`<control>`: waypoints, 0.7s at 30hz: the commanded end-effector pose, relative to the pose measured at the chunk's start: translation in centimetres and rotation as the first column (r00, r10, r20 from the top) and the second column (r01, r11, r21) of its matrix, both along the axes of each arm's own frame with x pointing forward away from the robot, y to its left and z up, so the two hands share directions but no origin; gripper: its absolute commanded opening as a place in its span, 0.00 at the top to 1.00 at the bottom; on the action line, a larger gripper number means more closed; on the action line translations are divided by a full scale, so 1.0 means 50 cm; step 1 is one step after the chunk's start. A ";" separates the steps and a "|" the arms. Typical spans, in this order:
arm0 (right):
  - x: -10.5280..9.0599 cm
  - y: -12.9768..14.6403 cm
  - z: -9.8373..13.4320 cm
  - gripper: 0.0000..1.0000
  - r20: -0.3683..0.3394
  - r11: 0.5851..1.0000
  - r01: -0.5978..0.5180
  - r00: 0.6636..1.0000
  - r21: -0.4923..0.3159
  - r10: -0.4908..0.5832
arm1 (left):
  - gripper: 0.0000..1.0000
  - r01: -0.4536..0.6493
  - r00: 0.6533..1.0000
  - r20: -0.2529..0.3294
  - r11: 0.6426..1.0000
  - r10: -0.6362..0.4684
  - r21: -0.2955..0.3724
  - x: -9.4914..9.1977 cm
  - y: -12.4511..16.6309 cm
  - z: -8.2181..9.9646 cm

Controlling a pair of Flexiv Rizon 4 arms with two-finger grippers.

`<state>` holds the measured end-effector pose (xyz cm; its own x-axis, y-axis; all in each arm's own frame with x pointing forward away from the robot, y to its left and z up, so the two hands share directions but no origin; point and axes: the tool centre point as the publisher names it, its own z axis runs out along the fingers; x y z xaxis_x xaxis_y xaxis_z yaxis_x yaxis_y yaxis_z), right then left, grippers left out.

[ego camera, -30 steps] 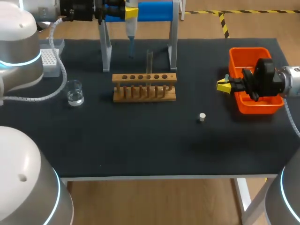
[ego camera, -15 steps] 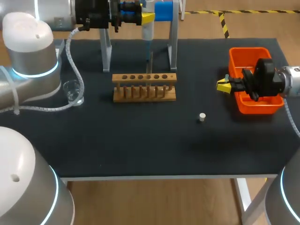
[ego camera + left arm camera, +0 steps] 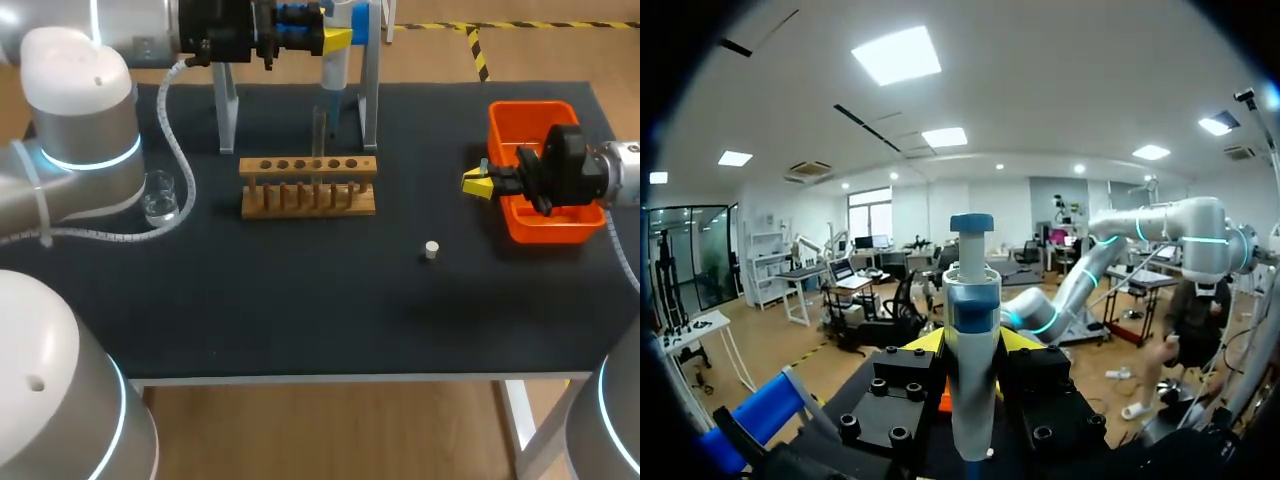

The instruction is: Invert the test tube, pick up the pipette, mount the tip to pipette, aspirate from beaker and dispense into the tube, eject the tip, return the pipette, and cap with the stopper.

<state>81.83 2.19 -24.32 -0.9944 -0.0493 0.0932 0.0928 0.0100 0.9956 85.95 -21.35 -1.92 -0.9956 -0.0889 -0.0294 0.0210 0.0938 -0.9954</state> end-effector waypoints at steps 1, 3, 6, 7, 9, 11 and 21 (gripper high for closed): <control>-0.002 -0.001 0.001 1.00 0.000 1.000 0.001 1.000 -0.002 -0.001 | 1.00 0.011 1.000 -0.016 1.000 -0.011 0.024 0.009 -0.006 0.011; -0.002 -0.001 0.001 1.00 0.000 1.000 0.001 1.000 -0.002 -0.001 | 1.00 0.013 1.000 -0.021 1.000 -0.012 0.028 0.009 -0.007 0.014; -0.002 -0.001 0.001 1.00 0.000 1.000 0.001 1.000 -0.002 -0.001 | 1.00 0.018 1.000 -0.020 1.000 -0.018 0.021 0.010 -0.008 0.020; -0.002 -0.001 0.001 1.00 0.000 1.000 0.001 1.000 -0.002 -0.001 | 1.00 0.026 0.999 -0.021 1.000 -0.026 0.004 0.011 -0.008 0.022; -0.002 -0.001 0.001 1.00 0.000 1.000 0.001 1.000 -0.002 -0.001 | 1.00 0.019 1.000 -0.015 1.000 -0.019 0.013 0.011 -0.010 0.026; -0.002 -0.001 0.001 1.00 0.000 1.000 0.001 1.000 -0.002 -0.001 | 1.00 0.021 1.000 -0.017 1.000 -0.020 0.019 0.012 -0.011 0.028; -0.002 -0.001 0.001 1.00 0.000 1.000 0.001 1.000 -0.002 -0.001 | 1.00 0.027 0.999 -0.020 1.000 -0.027 0.016 0.013 -0.021 0.032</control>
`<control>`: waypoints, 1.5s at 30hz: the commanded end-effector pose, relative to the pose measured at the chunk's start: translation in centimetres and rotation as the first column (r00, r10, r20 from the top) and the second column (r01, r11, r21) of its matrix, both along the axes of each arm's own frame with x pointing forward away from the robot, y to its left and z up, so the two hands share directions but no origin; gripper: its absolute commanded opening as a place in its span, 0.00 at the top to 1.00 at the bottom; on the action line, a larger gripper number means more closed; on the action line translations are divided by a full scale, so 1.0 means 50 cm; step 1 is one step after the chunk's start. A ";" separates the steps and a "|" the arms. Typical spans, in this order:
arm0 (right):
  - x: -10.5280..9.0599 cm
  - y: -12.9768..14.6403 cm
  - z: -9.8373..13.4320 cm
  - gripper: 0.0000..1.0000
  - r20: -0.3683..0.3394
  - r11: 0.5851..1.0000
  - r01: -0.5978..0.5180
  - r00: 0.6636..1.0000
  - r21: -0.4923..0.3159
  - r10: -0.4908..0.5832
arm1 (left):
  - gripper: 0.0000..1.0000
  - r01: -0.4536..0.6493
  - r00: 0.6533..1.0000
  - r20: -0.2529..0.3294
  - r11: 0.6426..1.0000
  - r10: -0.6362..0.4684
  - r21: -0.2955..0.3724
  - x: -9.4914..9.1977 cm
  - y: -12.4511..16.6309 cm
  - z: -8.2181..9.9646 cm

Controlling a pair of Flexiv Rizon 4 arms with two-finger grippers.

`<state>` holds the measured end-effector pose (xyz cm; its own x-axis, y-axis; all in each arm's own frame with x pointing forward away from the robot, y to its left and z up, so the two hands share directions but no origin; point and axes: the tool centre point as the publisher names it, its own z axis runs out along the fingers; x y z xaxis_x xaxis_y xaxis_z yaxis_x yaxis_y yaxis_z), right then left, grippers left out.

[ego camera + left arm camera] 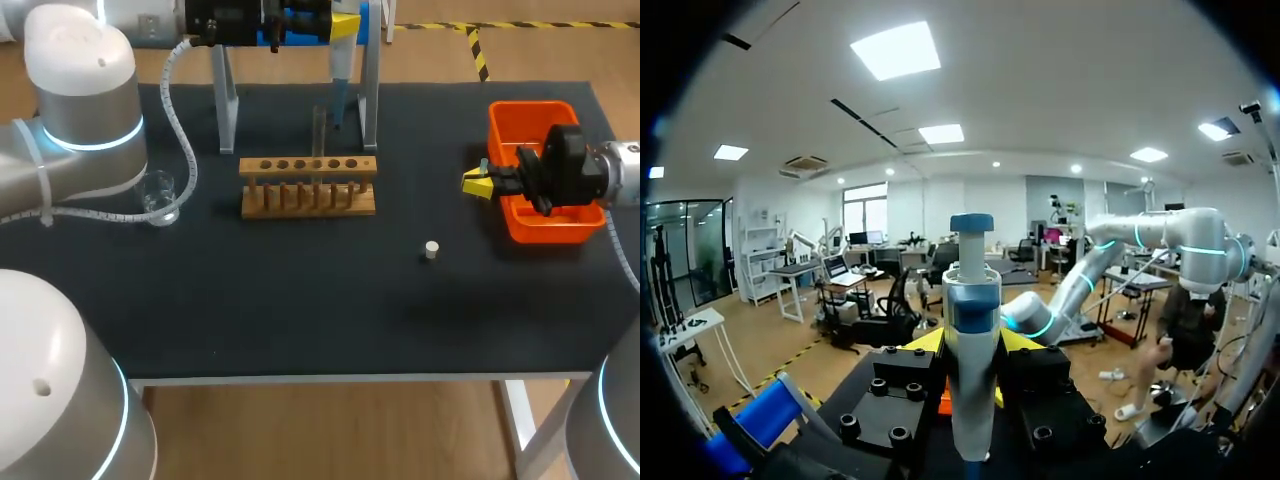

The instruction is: Invert the test tube, pick up the pipette, mount the tip to pipette, aspirate from beaker and dispense into the tube, eject the tip, return the pipette, and cap with the stopper.

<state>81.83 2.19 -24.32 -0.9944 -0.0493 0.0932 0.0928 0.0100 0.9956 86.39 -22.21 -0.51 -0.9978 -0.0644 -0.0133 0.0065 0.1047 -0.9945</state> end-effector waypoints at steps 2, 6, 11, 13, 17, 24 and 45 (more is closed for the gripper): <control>-0.002 -0.001 0.001 1.00 0.000 1.000 0.001 1.000 -0.002 -0.001 | 1.00 0.003 1.000 -0.003 1.000 -0.003 0.006 0.004 -0.004 0.005; -0.002 -0.001 0.001 1.00 0.000 1.000 0.001 1.000 -0.002 -0.001 | 1.00 -0.002 1.000 -0.002 1.000 0.002 0.010 0.005 -0.003 0.007; -0.002 -0.001 0.001 1.00 0.000 1.000 0.001 1.000 -0.002 -0.001 | 1.00 -0.003 1.000 -0.003 1.000 0.003 0.015 0.007 -0.003 0.009; -0.002 -0.001 0.001 1.00 0.000 1.000 0.001 1.000 -0.002 -0.001 | 1.00 -0.004 1.000 -0.003 1.000 0.004 0.017 0.008 -0.002 0.010; -0.002 -0.001 0.001 1.00 0.000 1.000 0.001 1.000 -0.002 -0.001 | 1.00 -0.005 1.000 0.001 1.000 0.005 0.018 0.009 -0.001 0.015; -0.002 -0.001 0.001 1.00 0.000 1.000 0.001 1.000 -0.002 -0.001 | 1.00 -0.012 1.000 0.007 1.000 0.012 0.024 0.008 0.001 0.018; -0.002 -0.001 0.001 1.00 0.000 1.000 0.001 1.000 -0.002 -0.001 | 1.00 -0.012 1.000 0.007 1.000 0.012 0.024 0.008 0.001 0.018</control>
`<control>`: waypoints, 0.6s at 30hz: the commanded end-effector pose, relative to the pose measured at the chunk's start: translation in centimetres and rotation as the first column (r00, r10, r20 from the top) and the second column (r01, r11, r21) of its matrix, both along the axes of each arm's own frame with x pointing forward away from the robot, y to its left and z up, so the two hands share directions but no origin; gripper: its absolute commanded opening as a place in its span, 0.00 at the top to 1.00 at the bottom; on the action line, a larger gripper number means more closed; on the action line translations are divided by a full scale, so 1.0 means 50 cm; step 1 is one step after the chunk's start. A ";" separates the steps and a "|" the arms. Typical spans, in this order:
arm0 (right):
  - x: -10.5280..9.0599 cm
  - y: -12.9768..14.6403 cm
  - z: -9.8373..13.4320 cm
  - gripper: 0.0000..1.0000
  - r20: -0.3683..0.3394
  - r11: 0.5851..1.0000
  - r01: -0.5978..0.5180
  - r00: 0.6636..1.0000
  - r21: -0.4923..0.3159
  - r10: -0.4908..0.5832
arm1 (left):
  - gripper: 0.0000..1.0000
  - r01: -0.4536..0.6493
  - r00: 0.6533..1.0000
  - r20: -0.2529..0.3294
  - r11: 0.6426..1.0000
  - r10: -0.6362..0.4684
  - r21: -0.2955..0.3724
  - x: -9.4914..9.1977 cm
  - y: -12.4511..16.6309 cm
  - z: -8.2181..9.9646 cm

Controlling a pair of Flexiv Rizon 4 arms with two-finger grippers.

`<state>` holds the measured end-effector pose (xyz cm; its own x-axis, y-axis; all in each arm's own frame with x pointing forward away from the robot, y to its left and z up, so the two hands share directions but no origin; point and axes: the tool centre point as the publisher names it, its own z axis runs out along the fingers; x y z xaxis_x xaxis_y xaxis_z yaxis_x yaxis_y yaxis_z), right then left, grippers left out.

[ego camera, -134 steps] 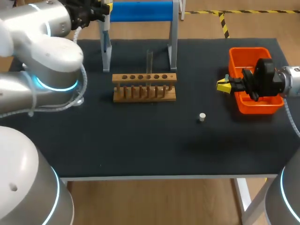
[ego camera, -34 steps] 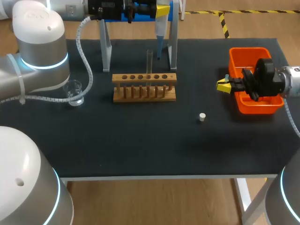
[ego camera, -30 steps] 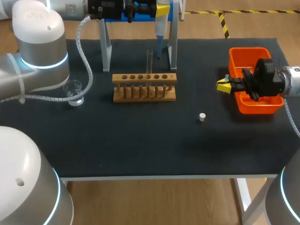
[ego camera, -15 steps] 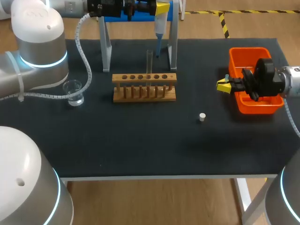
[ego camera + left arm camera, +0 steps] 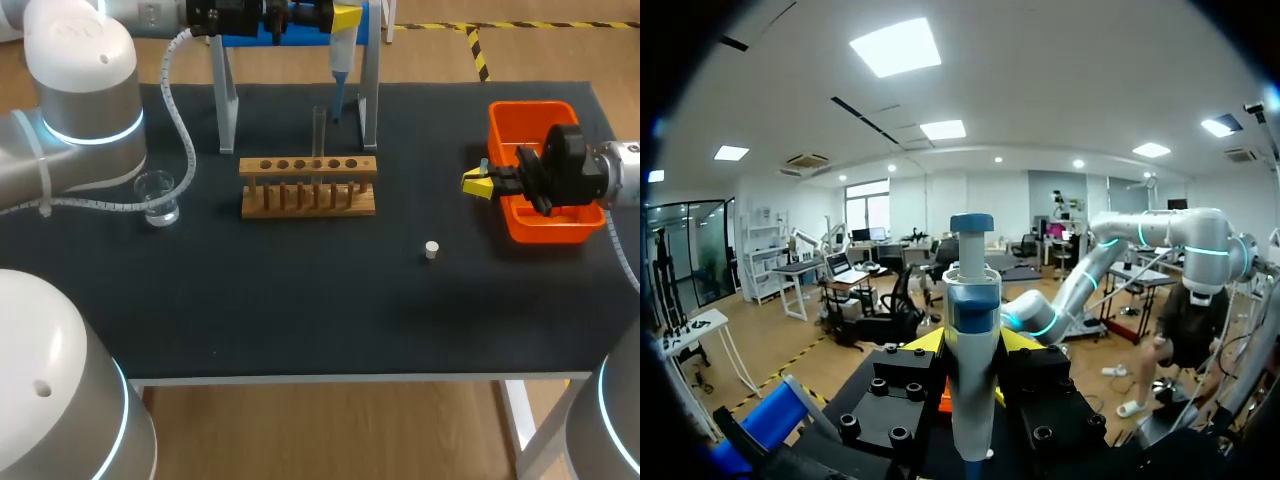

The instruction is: Invert the test tube, pick up the pipette, mount the tip to pipette, aspirate from beaker and dispense into the tube, eject the tip, return the pipette, and cap with the stopper.

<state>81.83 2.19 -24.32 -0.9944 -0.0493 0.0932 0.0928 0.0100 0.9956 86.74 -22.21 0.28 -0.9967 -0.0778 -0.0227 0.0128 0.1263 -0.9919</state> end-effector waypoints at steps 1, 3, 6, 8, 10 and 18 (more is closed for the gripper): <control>-0.002 -0.001 0.001 1.00 0.000 1.000 0.001 1.000 -0.002 -0.001 | 1.00 0.002 1.000 -0.001 1.000 -0.002 0.002 0.001 0.001 0.002; -0.002 -0.001 0.001 1.00 0.000 1.000 0.001 1.000 -0.002 -0.001 | 1.00 0.002 1.000 -0.001 1.000 -0.002 0.002 0.001 0.001 0.002; -0.002 -0.001 0.001 1.00 0.000 1.000 0.001 1.000 -0.002 -0.001 | 1.00 0.002 1.000 -0.001 1.000 -0.002 0.002 0.001 0.001 0.002; -0.002 -0.001 0.001 1.00 0.000 1.000 0.001 1.000 -0.002 -0.001 | 1.00 0.002 1.000 -0.001 1.000 -0.002 0.002 0.001 0.001 0.002; -0.002 -0.001 0.001 1.00 0.000 1.000 0.001 1.000 -0.002 -0.001 | 1.00 0.002 1.000 -0.001 1.000 -0.002 0.002 0.001 0.001 0.002; 0.013 0.044 -0.001 1.00 0.005 1.000 0.006 1.000 -0.017 -0.006 | 1.00 0.002 1.000 -0.001 1.000 -0.002 0.002 0.001 0.001 0.002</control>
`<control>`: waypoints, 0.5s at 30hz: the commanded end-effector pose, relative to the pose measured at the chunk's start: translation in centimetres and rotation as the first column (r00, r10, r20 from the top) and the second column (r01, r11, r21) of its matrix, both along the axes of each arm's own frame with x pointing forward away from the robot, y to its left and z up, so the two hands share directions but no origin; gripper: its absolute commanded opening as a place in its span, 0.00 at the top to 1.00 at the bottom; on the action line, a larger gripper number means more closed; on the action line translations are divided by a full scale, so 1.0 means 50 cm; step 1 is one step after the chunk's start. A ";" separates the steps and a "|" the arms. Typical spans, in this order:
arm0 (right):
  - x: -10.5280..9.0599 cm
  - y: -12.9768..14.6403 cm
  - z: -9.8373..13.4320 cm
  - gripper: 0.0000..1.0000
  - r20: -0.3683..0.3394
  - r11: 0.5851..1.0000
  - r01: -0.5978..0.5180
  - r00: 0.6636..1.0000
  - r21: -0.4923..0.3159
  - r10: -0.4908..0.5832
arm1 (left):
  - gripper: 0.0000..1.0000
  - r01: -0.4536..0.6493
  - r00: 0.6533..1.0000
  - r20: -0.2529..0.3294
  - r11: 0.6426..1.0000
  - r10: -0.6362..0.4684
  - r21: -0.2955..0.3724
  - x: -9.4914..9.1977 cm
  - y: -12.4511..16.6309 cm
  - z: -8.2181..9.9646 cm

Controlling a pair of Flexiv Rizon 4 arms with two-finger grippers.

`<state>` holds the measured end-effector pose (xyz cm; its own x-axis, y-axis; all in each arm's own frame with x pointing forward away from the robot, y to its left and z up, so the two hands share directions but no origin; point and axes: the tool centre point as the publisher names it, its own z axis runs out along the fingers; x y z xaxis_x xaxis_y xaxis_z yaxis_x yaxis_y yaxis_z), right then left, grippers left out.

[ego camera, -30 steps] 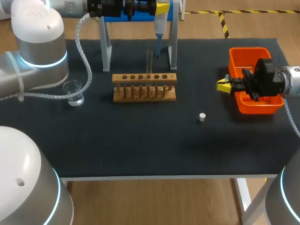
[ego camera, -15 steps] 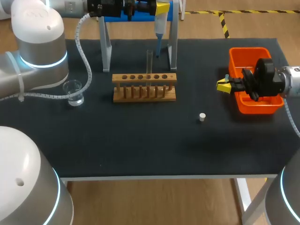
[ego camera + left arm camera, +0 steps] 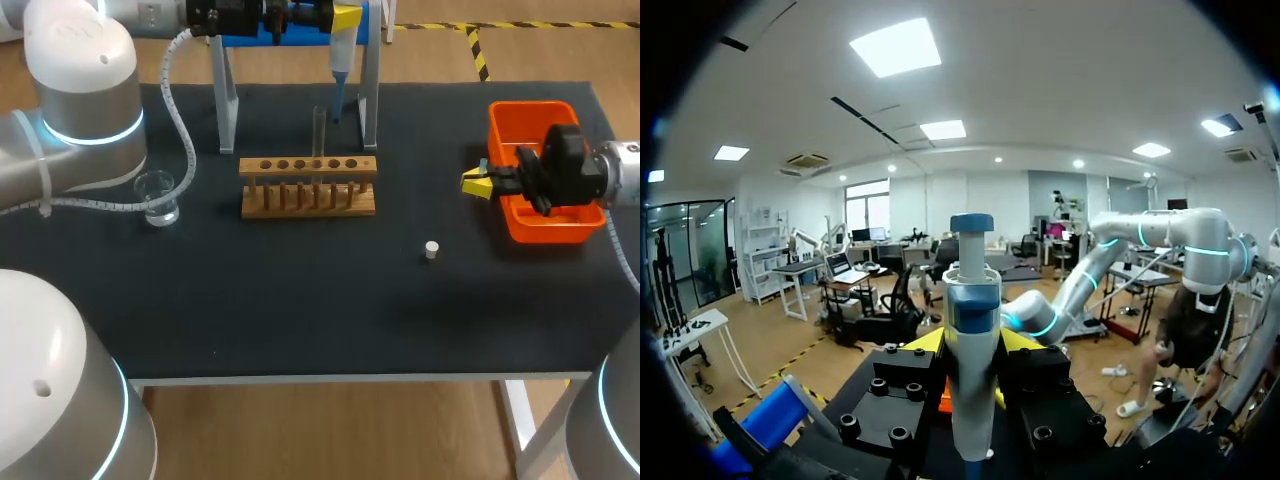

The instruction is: Invert the test tube, pick up the pipette, mount the tip to pipette, aspirate from beaker and dispense into the tube, eject the tip, return the pipette, and cap with the stopper.

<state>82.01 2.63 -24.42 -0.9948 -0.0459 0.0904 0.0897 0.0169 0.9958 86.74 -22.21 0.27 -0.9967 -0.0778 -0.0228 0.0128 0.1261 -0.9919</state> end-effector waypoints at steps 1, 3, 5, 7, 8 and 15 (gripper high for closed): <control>0.013 0.047 0.002 1.00 0.003 1.000 0.002 1.000 -0.013 -0.002 | 1.00 0.002 1.000 -0.001 1.000 -0.002 0.003 0.001 0.001 0.002; 0.017 0.060 0.003 1.00 0.005 1.000 0.002 1.000 -0.015 -0.001 | 1.00 0.002 1.000 -0.001 1.000 -0.002 0.003 0.001 0.001 0.002; 0.020 0.079 0.003 1.00 0.009 1.000 -0.004 1.000 -0.020 0.005 | 1.00 0.002 1.000 -0.001 1.000 -0.002 0.003 0.001 0.001 0.002; 0.020 0.093 0.003 1.00 0.011 1.000 -0.008 1.000 -0.022 0.008 | 1.00 0.002 1.000 -0.001 1.000 -0.002 0.003 0.001 0.001 0.002; 0.020 0.097 0.003 1.00 0.012 1.000 -0.009 1.000 -0.022 0.010 | 1.00 0.002 1.000 -0.001 1.000 -0.002 0.003 0.001 0.001 0.002; 0.012 0.125 0.001 1.00 0.015 1.000 -0.023 1.000 -0.021 0.023 | 1.00 0.000 1.000 0.001 1.000 0.000 -0.004 -0.003 0.004 0.003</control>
<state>82.59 8.60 -24.26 -0.9948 -0.0657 0.0773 0.0748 0.0399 0.9964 86.74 -22.20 0.28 -0.9967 -0.0780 -0.0221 0.0122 0.1261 -0.9919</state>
